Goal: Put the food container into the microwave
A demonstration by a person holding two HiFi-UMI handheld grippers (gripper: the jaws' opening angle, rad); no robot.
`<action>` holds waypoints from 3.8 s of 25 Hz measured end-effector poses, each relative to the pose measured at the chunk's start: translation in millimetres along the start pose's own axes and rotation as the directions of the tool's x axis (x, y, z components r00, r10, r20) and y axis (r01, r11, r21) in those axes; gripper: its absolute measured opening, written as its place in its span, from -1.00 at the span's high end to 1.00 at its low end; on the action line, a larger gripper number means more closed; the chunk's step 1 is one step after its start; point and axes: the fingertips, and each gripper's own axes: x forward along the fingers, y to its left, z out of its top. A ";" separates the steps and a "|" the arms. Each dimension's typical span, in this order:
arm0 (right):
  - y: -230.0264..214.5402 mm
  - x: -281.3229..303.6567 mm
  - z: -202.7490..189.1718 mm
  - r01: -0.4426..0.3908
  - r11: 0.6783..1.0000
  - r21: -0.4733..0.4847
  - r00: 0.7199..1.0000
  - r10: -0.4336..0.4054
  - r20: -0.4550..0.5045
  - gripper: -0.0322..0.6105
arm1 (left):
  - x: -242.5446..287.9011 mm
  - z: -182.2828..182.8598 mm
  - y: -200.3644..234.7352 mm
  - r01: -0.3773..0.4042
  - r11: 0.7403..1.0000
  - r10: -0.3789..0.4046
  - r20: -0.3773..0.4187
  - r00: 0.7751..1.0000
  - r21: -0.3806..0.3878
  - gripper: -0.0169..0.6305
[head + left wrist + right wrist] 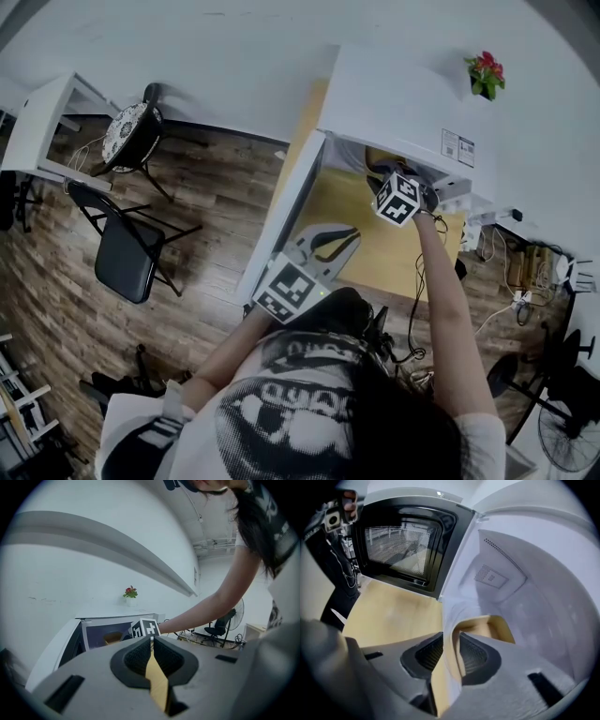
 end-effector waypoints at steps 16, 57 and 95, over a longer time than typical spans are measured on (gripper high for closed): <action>50.0 -71.0 -7.5 -0.014 0.826 0.564 0.949 -0.167 0.267 0.56 | 13.3 -8.5 -7.9 0.023 0.999 -0.022 -0.036 0.999 0.031 0.90; 203.4 -278.6 -63.6 -0.229 0.856 0.463 0.759 -0.141 0.636 0.89 | 5.4 -31.8 -193.6 -0.360 0.932 0.361 -0.102 0.927 0.037 0.90; 253.2 -322.4 -83.0 -0.260 0.896 0.361 0.727 -0.064 0.684 0.89 | -1.6 -43.7 -257.1 -0.394 0.919 0.395 -0.078 0.915 0.030 0.90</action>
